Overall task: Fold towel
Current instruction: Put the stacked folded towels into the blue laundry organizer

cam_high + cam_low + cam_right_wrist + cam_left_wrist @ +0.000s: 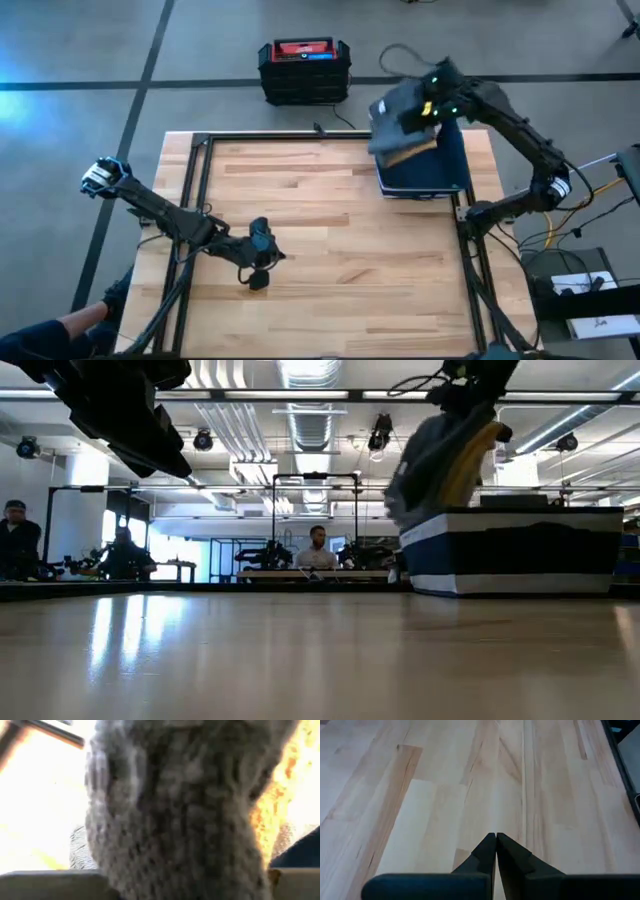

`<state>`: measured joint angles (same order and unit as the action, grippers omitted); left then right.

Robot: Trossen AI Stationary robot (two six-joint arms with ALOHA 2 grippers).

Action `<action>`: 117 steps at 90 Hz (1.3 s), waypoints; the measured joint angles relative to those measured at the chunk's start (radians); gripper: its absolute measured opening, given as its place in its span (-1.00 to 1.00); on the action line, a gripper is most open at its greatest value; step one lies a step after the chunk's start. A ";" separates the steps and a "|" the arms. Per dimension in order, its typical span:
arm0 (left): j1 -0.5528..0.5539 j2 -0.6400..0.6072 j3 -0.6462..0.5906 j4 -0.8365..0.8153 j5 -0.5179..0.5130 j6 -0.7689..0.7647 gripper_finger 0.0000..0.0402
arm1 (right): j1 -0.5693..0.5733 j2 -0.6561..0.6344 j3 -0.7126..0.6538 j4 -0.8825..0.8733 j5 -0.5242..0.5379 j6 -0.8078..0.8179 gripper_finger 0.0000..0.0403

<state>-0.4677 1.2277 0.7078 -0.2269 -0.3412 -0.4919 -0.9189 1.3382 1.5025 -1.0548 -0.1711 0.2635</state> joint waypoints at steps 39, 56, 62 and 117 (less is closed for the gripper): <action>0.000 0.058 0.000 0.005 -0.008 0.000 -1.00 | -0.165 -0.013 -0.465 0.178 0.005 -0.016 -0.53; 0.000 0.058 0.000 0.018 -0.009 0.001 -1.00 | -0.176 -0.008 -0.507 0.205 0.051 -0.055 -0.53; 0.001 0.058 0.000 0.031 -0.010 0.010 -1.00 | -0.155 0.005 -0.508 0.200 0.084 -0.055 -0.53; 0.001 0.058 0.000 0.052 -0.015 0.015 -1.00 | -0.114 0.029 -0.287 -0.045 0.178 -0.075 0.73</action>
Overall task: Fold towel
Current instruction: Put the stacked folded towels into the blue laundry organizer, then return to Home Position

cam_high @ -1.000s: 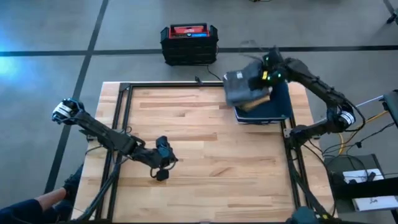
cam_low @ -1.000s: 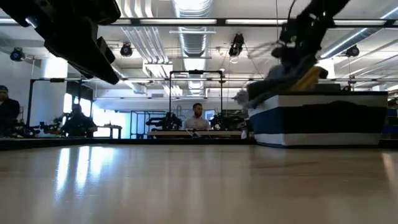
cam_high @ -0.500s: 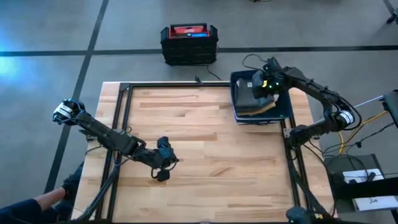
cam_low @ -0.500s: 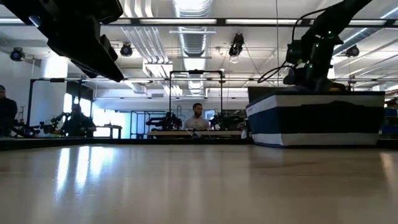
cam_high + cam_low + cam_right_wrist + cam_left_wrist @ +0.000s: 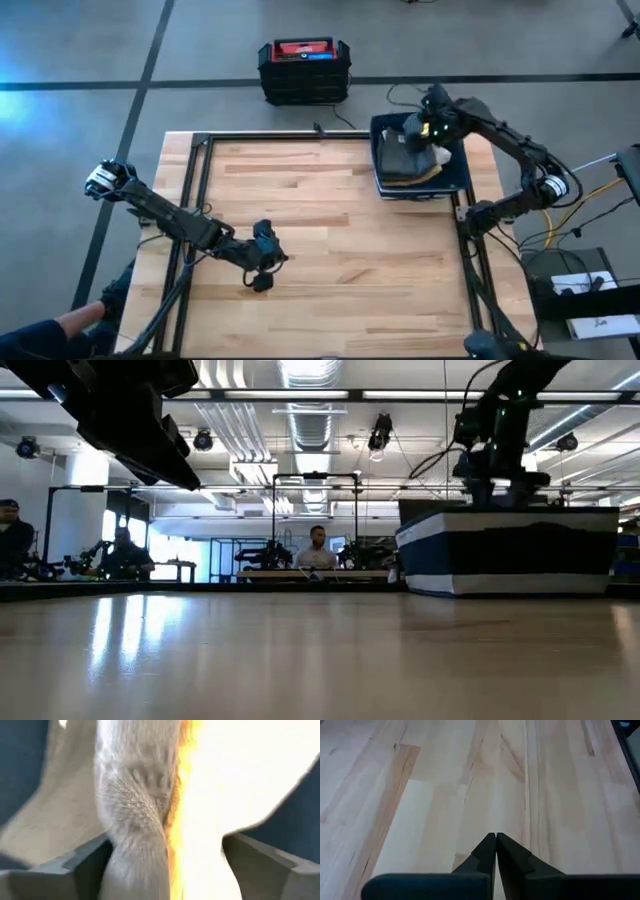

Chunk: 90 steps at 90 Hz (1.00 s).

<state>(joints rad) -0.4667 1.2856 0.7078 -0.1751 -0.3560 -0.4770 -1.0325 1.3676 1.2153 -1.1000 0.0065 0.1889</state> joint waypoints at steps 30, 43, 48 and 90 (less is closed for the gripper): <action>0.000 -0.025 0.000 -0.002 -0.001 0.040 -1.00 | 0.100 -0.169 0.178 -0.126 -0.105 0.051 0.78; 0.001 -0.084 0.000 0.002 -0.005 0.114 -1.00 | 0.228 -0.340 0.078 -0.026 -0.107 0.162 0.78; 0.002 -0.113 0.000 0.002 -0.015 0.147 -1.00 | 0.285 -0.417 0.017 0.045 -0.100 0.206 0.78; 0.278 -0.404 -0.171 0.154 0.150 0.325 -1.00 | 0.795 -0.801 -0.658 1.098 -0.086 0.225 0.50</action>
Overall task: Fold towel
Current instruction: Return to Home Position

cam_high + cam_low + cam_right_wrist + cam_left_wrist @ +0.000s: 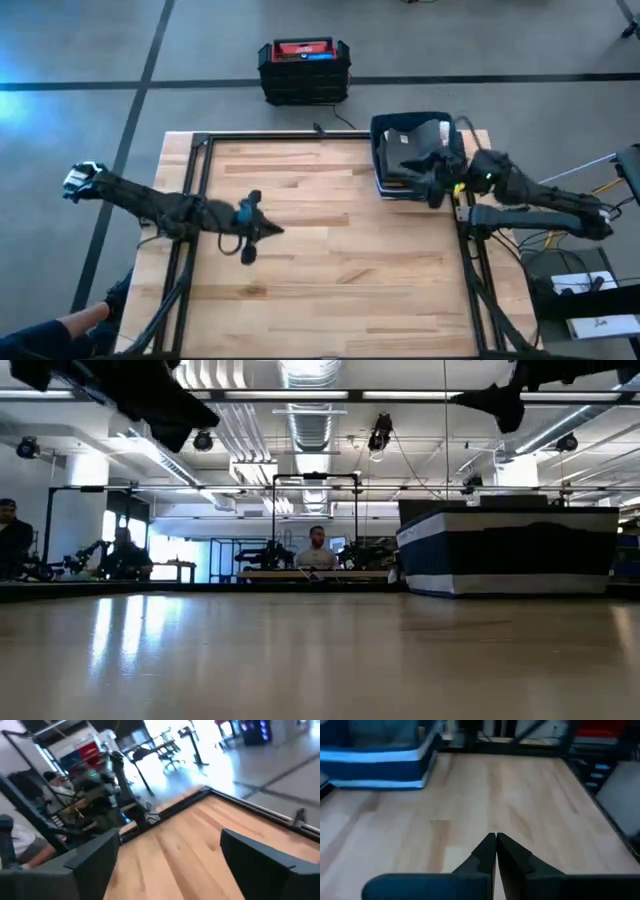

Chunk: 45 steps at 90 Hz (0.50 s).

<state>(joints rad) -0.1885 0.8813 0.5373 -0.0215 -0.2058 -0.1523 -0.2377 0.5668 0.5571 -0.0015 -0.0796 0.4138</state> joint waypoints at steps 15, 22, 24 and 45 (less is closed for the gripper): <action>0.131 -0.119 -0.093 0.032 0.004 0.005 -1.00 | 0.062 0.037 -0.078 0.091 0.005 -0.089 0.11; 0.157 -0.155 -0.134 0.053 0.007 -0.017 -1.00 | 0.063 0.082 -0.090 0.016 0.011 -0.097 -0.08; 0.162 -0.164 -0.146 0.055 0.007 -0.023 -1.00 | 0.063 0.098 -0.092 -0.009 0.011 -0.097 -0.13; 0.164 -0.260 -0.280 0.190 0.005 -0.057 -1.00 | 0.111 0.190 -0.172 0.225 -0.058 -0.194 -0.77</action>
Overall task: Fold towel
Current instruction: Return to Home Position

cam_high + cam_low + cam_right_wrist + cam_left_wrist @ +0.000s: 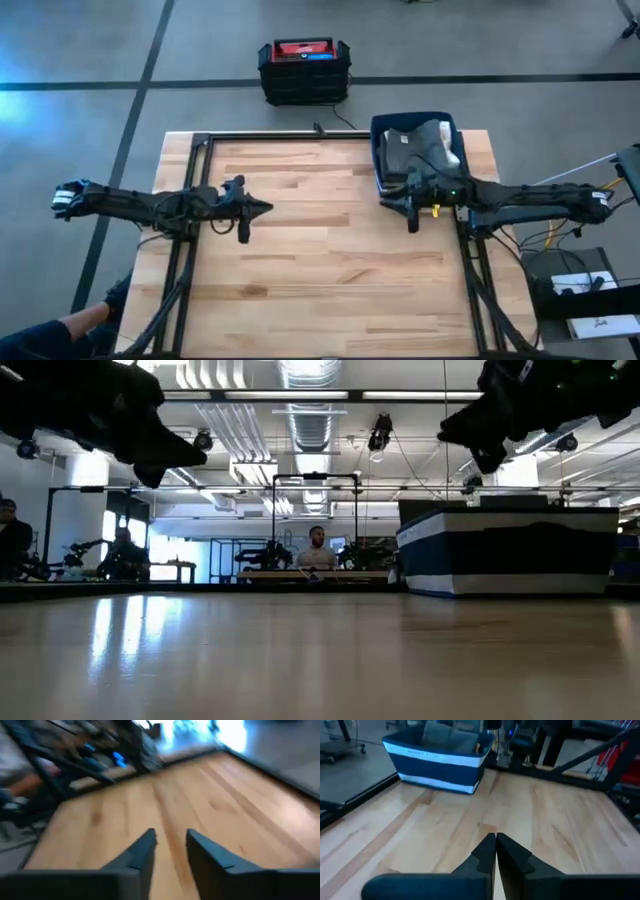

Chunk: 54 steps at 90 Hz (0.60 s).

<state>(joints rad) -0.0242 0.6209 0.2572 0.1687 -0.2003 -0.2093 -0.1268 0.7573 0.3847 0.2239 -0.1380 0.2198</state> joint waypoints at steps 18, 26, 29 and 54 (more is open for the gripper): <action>0.000 -0.120 -0.101 0.080 -0.043 -0.036 -1.00 | 0.040 -0.110 -0.111 0.083 0.004 0.035 -0.92; 0.000 -0.160 -0.125 0.076 -0.046 -0.040 -1.00 | 0.044 -0.183 -0.167 0.080 0.007 0.059 -0.97; 0.000 -0.173 -0.135 0.076 -0.046 -0.040 -1.00 | 0.044 -0.216 -0.187 0.082 0.009 0.059 -0.98; 0.000 -0.251 -0.159 -0.013 -0.078 -0.063 -1.00 | 0.044 -0.502 -0.329 0.046 0.009 0.069 -1.00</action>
<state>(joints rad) -0.0238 0.3700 0.0978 0.1557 -0.2785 -0.2722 -0.0826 0.2548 0.0557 0.2702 -0.1291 0.2890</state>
